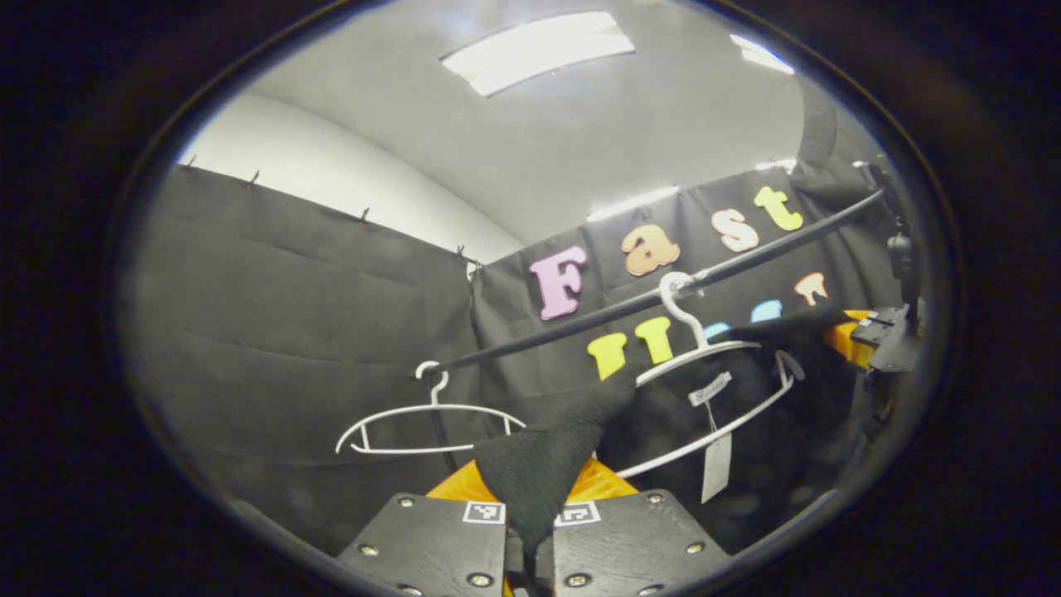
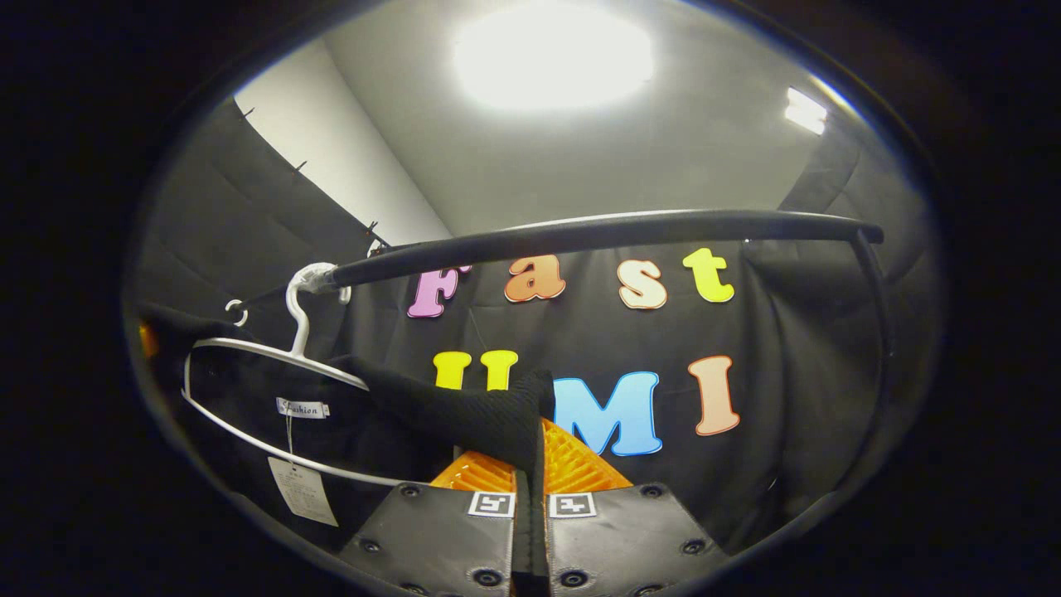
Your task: Grasp the clothes on the hanger with both hands and then place them into the laundry hamper below.
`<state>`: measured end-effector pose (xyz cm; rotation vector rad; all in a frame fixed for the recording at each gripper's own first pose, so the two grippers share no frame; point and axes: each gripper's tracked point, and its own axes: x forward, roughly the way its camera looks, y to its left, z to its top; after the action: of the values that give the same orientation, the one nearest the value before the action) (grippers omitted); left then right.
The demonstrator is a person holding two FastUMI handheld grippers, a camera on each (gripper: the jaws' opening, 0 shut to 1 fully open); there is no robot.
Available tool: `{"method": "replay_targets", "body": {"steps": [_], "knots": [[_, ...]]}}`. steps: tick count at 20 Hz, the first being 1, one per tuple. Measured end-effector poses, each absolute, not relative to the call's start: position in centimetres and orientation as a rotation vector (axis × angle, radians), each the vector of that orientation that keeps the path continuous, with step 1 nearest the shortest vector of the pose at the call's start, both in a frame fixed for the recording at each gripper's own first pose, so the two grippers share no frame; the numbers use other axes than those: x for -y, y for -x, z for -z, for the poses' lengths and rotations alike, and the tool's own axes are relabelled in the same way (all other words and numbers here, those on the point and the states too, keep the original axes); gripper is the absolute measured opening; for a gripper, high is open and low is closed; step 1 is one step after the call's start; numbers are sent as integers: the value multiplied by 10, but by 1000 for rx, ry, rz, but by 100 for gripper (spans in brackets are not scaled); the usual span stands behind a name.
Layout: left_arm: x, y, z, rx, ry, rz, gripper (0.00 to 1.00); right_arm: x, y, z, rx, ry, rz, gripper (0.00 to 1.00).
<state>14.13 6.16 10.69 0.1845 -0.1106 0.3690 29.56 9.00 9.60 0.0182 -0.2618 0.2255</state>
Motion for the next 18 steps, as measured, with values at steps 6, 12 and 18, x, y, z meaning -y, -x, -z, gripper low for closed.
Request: {"method": "replay_targets", "body": {"steps": [6, 12, 18], "knots": [[-78, -143, -129, 158, -214, -378, 7, -82, -314, -99, 305, -27, -210, 1], [-99, -157, -152, 203, -218, -357, 7, -85, -334, -102, 327, -79, -225, 1], [-110, -181, -155, 221, -188, -335, 7, -93, -366, -101, 324, -140, -227, 1]]}}
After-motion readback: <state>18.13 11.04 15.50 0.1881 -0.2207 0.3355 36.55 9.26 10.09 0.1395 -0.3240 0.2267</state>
